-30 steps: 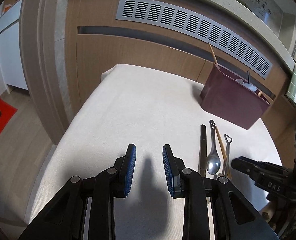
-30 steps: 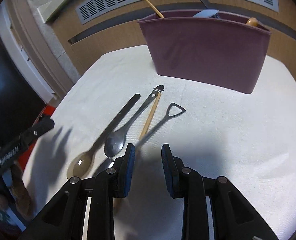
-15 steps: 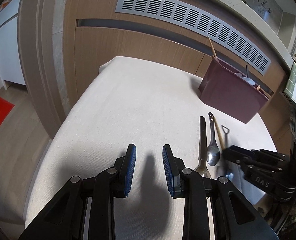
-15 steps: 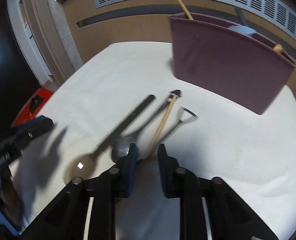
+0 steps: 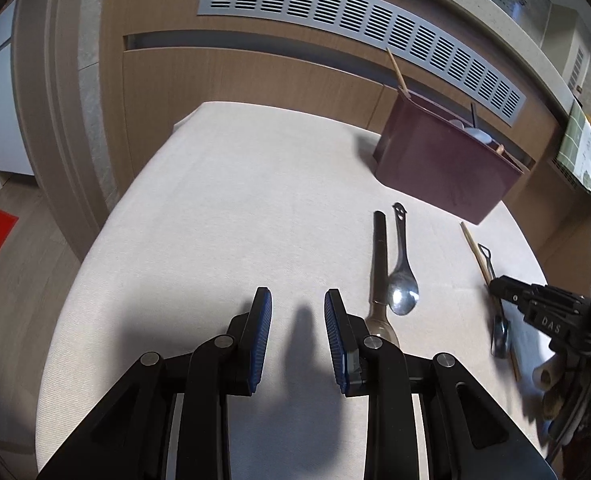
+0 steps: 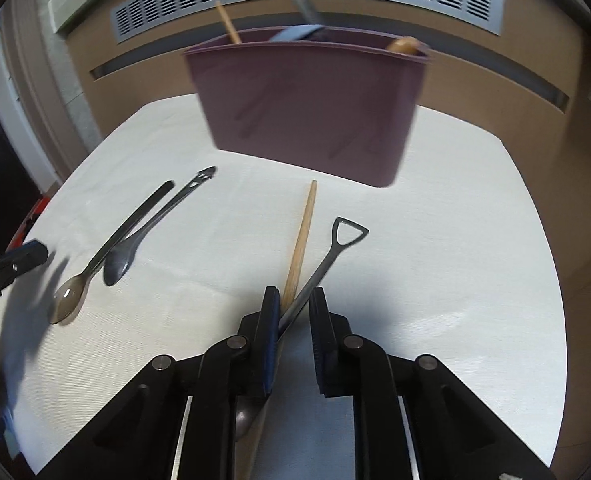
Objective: Organize utensils
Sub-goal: 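Move the left gripper to a dark black-handled spoon while the right gripper approaches a wooden chopstick, then grasp the wooden chopstick with the right gripper while the left gripper grasps the dark spoon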
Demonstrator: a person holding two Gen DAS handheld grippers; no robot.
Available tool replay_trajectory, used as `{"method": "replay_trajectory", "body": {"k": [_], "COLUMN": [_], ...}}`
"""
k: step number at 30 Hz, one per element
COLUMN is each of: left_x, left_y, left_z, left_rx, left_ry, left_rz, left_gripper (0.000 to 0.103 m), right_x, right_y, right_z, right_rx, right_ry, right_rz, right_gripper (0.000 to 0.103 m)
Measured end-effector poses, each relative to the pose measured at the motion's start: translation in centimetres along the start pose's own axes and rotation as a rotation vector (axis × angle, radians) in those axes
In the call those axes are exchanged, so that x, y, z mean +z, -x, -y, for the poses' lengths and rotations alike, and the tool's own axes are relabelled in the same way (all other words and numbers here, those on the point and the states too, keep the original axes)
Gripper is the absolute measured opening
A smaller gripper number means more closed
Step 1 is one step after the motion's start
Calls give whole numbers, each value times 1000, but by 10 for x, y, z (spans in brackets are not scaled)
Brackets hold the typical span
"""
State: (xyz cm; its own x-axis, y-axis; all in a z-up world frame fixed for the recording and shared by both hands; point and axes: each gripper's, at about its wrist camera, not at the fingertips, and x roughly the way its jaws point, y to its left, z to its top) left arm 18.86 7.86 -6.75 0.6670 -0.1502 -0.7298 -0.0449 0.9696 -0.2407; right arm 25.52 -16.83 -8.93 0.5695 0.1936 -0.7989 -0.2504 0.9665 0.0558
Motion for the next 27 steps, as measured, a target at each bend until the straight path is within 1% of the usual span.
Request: {"method": "replay_trajectory", "body": {"k": [3,5,8,13,16,19,21,24,27], "left_x": [0,0,0,3,4,1,-1,-3,-4], "left_y": [0,-1,-1,-6,-10,-11,-13,-16,-16], "left_z": [3,6,14,36,48,58,62,65,66], "left_rx": [-11,-25,-53,-98,-121,-127,-124,-115,-114], "left_ry": [-12,-26,-62,-145,-165,-184,-195,-203,-203], "left_rz": [-3,-5,-13,-30,-48,-60,-75,-92,-95], "left_gripper": [29,29,29,29,29,29,29,29,29], "right_x": [1,1,-3,-11,-19,-30,-33,-25,-11], "right_y": [-1,-1,6,21,29,34,33,26,15], "right_z": [8,9,12,16,19,16,13,20,25], "right_rx": [32,40,44,18,47,73,75,73,92], "right_ry": [-56,-70,-63,-45,-43,-29,-26,-77,-131], "right_rz": [-6,-5,10,45,44,35,35,30,20], "right_gripper": [16,16,16,16,16,16,16,17,18]}}
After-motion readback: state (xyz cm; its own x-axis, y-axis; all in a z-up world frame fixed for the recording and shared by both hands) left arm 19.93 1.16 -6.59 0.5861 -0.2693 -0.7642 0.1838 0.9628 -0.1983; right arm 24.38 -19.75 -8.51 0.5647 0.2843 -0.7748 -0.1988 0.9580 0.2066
